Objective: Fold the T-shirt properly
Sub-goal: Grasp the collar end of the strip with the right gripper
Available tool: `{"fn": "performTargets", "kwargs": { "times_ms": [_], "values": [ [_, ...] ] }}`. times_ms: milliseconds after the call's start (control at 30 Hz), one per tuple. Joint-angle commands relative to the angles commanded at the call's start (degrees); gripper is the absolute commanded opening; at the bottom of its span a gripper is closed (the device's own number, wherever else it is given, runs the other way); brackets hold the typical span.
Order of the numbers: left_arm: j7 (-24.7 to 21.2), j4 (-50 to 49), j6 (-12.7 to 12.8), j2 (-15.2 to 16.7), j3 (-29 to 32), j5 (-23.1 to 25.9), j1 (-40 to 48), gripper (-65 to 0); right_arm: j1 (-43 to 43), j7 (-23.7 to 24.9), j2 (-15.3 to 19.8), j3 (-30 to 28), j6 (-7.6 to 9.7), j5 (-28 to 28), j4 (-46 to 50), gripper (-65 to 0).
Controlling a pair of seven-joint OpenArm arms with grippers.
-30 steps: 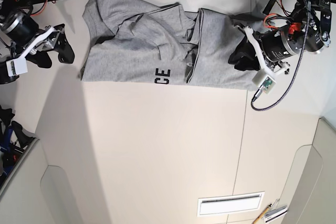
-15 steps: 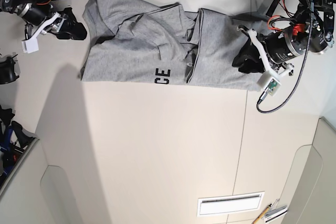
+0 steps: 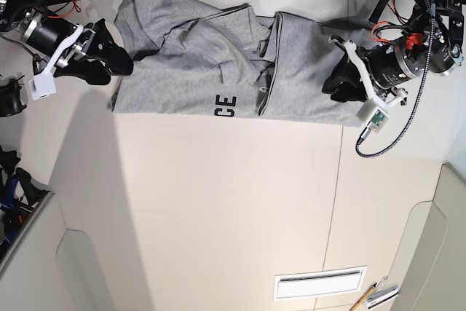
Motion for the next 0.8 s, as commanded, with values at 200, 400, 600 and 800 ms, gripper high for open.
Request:
{"fn": "performTargets", "kwargs": {
  "times_ms": [200,400,600,800],
  "values": [
    [-0.4,0.0,0.0,0.0,0.0,0.0,0.0,-49.1,2.4,4.8,-3.0,-10.4,-0.13,-8.3,1.6,-20.8],
    [-0.4,0.0,0.0,0.0,0.0,0.0,0.0,-49.1,5.2,7.9,-2.9,-16.3,-1.18,-18.3,-5.3,-58.9],
    [-0.4,0.0,0.0,0.0,0.0,0.0,0.0,-49.1,3.6,8.1,-2.5,-16.2,-1.42,-22.8,-9.4,-65.0],
    [-0.4,0.0,0.0,0.0,0.0,0.0,0.0,-49.1,3.6,9.7,-2.5,-16.2,-1.55,-26.8,-15.1,-65.0]
  ]
}}
